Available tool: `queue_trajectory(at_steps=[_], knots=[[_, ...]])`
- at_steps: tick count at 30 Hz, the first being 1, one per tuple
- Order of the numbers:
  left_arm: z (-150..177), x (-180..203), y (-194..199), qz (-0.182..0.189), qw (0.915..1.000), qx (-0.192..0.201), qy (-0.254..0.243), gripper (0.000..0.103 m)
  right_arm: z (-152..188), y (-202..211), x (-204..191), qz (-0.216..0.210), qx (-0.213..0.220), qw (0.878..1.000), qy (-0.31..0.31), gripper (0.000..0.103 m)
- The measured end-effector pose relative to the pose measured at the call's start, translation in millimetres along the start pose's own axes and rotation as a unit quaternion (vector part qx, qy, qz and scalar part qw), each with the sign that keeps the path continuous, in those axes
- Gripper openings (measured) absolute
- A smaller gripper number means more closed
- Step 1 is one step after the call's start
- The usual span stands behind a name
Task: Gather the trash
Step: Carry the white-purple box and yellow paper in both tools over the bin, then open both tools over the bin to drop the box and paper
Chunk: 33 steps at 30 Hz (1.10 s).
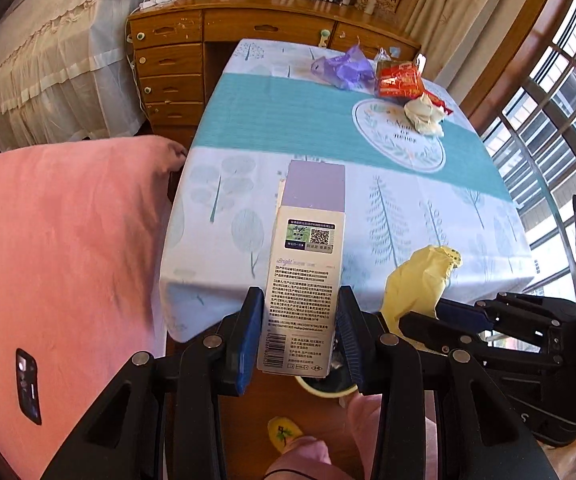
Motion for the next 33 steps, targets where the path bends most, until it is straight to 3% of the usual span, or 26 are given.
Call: queue_trajectory(at_steps=[9, 15, 20, 23, 28, 33], knots=[[61, 2, -48, 0.011, 0.9976, -0.067, 0.013, 0.037, 71, -35, 9, 0.03, -0.073, 0.997, -0.026, 0.017], [98, 22, -99, -0.006, 0.9959, -0.086, -0.028, 0.037, 127, -73, 35, 0.046, -0.116, 0.991, -0.049, 0.017], [137, 30, -161, -0.008, 0.9931, -0.112, -0.032, 0.037, 179, -119, 74, 0.06, -0.149, 0.983, -0.088, 0.017], [159, 33, -201, 0.0, 0.9914, -0.13, -0.016, 0.037, 210, -150, 106, 0.062, -0.169, 0.972, -0.152, 0.017], [192, 42, -266, 0.022, 0.9888, -0.148, 0.0, 0.037, 240, -191, 152, 0.065, -0.167, 0.959, -0.219, 0.017], [218, 43, -332, 0.013, 0.9867, -0.162, 0.005, 0.037, 263, -225, 191, 0.068, -0.164, 0.95, -0.258, 0.017]])
Point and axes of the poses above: each gripper's, at about its wrist camera, not at the fingertips, and y roughly against the way its jaws point, x to its right, z to its underside, the point moved 5 cm from there along -y, roughly the way its jaws point, and after that the axes turned 6 degrees about x, right-handed, at the moved point
